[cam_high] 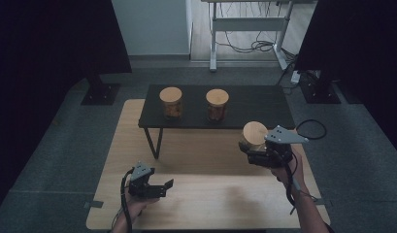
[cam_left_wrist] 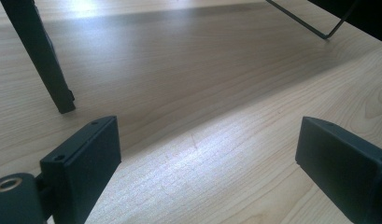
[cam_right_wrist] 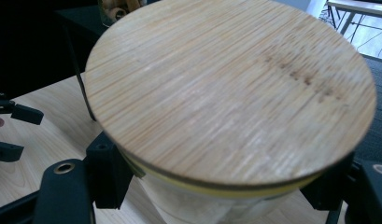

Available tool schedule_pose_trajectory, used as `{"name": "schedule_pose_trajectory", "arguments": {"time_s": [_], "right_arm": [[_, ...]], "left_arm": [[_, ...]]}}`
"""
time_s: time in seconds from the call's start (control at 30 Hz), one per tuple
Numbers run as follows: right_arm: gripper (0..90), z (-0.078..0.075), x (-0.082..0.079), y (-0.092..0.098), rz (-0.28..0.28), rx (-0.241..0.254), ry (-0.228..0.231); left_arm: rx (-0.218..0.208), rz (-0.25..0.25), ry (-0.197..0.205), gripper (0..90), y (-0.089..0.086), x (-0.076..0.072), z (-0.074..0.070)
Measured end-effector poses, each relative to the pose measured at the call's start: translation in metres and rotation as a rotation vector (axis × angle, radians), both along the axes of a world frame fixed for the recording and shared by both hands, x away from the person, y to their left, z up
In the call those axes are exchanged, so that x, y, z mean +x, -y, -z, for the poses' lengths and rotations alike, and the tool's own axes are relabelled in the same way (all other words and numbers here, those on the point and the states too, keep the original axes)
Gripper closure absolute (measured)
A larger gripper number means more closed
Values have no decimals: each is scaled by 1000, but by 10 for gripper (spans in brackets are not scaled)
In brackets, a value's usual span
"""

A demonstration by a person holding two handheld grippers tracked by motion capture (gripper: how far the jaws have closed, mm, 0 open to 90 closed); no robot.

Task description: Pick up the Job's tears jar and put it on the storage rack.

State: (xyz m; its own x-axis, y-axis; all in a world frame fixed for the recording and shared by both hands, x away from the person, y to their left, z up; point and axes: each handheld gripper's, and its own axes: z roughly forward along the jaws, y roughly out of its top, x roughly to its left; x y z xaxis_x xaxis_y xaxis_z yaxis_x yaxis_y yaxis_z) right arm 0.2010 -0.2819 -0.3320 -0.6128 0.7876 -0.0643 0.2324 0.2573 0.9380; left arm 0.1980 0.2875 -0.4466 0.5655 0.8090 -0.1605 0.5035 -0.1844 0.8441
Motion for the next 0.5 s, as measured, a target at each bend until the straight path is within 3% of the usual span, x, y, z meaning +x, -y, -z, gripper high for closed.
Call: {"name": "schedule_pose_trajectory", "arguments": {"time_s": [0.5], "right_arm": [[249, -8, 7, -3, -2, -14, 11]], "left_arm": [[-4, 0, 2, 64, -2, 0, -1]]}}
